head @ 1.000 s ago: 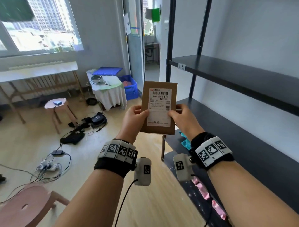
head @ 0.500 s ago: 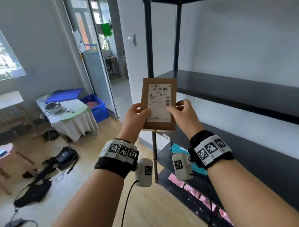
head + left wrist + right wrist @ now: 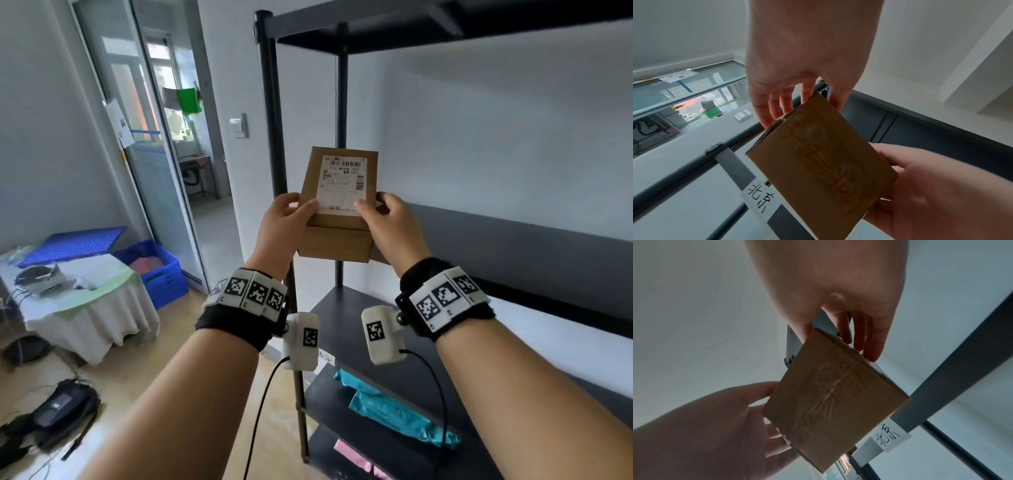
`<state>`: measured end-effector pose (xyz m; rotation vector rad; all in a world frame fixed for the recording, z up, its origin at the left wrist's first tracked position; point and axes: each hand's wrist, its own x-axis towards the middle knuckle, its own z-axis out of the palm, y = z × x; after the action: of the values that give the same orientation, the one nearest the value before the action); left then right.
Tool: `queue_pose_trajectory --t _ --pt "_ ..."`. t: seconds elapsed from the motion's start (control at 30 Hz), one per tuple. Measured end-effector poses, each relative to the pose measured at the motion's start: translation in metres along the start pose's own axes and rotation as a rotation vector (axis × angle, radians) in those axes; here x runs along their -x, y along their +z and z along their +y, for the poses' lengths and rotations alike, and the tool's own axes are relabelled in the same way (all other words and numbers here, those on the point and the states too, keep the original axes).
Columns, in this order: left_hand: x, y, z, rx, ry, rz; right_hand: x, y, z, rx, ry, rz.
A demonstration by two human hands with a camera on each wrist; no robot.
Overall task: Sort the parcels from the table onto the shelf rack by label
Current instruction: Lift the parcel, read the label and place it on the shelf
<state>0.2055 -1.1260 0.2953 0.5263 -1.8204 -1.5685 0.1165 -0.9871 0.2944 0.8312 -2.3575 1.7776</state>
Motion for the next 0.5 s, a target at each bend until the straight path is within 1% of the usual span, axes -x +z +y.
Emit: queue_pose_trajectory --t 0.2,0.3,0.5 --pt "-0.053 0.022 0.002 0.008 -0.016 -0.11 -0.045 0.0 0.007 -0.017 0.083 0.094" --pt "-0.076 0.032 0.0 -0.047 -0.009 -0.147 -0.061 0.006 0.013 0.018 0.111 0.088" --pt "-0.113 0.04 -0.015 -0.119 0.009 -0.226 -0.084 0.024 0.023 0.057 0.184 0.145"
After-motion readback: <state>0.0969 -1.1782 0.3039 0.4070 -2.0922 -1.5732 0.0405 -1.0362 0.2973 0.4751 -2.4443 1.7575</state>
